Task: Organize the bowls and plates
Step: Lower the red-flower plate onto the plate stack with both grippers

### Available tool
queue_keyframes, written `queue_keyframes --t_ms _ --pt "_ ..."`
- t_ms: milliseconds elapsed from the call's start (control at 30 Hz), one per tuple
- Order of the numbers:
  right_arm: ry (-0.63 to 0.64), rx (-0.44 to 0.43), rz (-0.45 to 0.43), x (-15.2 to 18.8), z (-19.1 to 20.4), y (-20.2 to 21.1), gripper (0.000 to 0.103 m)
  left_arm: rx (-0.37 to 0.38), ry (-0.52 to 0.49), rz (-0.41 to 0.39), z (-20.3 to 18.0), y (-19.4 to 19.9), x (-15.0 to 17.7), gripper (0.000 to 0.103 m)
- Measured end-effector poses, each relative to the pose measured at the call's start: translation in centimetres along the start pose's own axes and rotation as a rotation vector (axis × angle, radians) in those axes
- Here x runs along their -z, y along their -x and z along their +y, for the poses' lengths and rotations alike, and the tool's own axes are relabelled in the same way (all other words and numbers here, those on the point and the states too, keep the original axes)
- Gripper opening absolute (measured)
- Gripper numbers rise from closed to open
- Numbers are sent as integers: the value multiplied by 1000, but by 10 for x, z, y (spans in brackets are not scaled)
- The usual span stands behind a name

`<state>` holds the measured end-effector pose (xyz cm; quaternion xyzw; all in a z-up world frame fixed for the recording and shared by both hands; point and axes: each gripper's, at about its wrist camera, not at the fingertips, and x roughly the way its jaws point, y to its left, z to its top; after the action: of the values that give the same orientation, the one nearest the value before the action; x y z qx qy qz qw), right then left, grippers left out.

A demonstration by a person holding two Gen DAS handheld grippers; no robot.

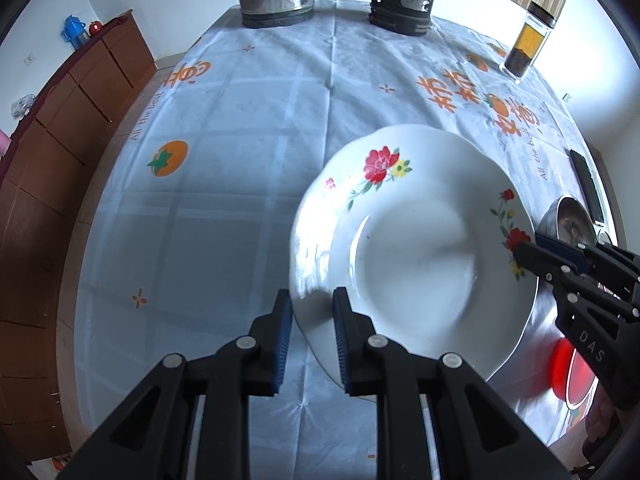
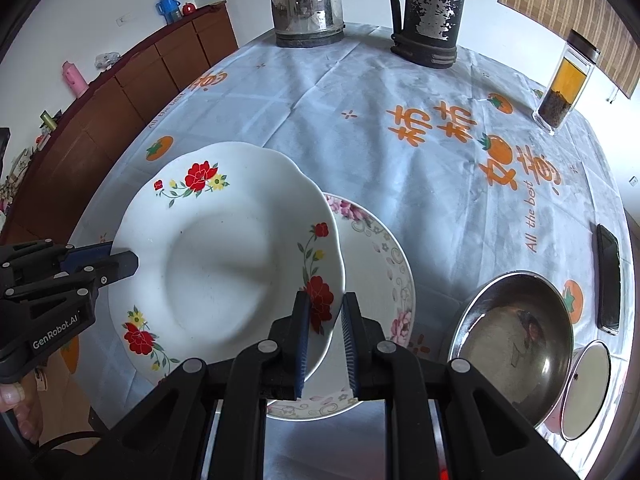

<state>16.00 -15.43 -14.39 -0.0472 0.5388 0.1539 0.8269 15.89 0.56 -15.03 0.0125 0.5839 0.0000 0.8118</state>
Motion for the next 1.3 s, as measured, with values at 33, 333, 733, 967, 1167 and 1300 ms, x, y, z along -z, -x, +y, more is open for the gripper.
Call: queue_keyframes --t_ms 33,333,733,967,1167,1300 --pt "-2 1 0 0 -1 0 17 2 -3 1 -1 0 0 18" --pt "-18 13 4 2 -9 0 17 12 -22 7 -8 -3 -3 18" --pt "-36 26 6 6 -16 1 17 21 -47 14 -15 -6 -6 18" --pt "-47 33 13 7 -17 -1 17 24 -57 16 -18 -10 -7 18" --pt "-56 39 18 7 -19 -1 17 28 -71 18 -23 -12 -8 18" --pt "-63 44 21 8 -23 -3 17 27 -82 18 -26 -14 -10 18"
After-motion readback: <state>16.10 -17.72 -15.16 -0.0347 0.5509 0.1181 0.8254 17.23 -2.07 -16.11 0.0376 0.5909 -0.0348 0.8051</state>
